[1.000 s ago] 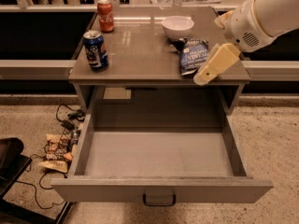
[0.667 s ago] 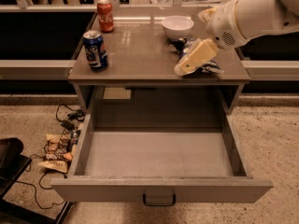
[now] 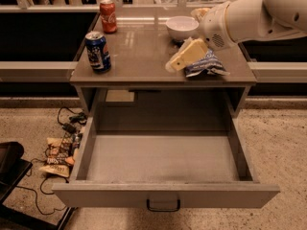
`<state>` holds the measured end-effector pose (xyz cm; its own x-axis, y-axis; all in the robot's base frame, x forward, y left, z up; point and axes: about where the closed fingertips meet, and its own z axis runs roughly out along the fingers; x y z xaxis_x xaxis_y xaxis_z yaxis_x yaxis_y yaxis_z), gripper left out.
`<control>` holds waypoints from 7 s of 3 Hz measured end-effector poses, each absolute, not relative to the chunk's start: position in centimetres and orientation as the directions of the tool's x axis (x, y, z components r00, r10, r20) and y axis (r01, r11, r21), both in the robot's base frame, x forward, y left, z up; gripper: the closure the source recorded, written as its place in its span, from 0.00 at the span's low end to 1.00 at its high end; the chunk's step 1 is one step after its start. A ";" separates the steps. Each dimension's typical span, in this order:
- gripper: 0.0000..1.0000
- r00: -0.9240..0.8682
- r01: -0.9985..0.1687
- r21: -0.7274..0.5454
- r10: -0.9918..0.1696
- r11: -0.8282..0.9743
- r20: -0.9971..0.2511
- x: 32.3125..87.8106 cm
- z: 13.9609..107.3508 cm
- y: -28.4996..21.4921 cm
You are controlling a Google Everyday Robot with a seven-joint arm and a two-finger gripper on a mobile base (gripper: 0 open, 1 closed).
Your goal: Place pepsi can into top drawer
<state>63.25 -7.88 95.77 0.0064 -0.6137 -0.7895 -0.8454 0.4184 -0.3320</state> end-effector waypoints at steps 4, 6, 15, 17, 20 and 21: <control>0.00 -0.028 -0.871 -0.113 -0.279 0.478 -0.960 75.4 89.2 4.0; 0.00 -0.074 -0.885 -0.061 -0.269 0.461 -0.960 75.0 88.9 10.2; 1.00 0.068 -0.931 -0.113 -0.139 0.347 -0.988 65.6 97.0 16.2; 1.00 0.091 -0.927 -0.144 -0.166 0.345 -0.982 58.4 94.6 11.7; 1.00 0.027 -0.875 -0.137 -0.234 0.465 -0.972 54.2 83.2 1.4; 1.00 0.027 -0.875 -0.136 -0.234 0.465 -0.972 54.2 83.2 1.4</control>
Offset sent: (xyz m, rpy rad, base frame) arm 0.1445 0.1038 -0.0816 0.4227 0.0465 0.0395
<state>54.24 1.42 83.21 0.0272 -0.2342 -0.9718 -0.8749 0.4647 -0.1365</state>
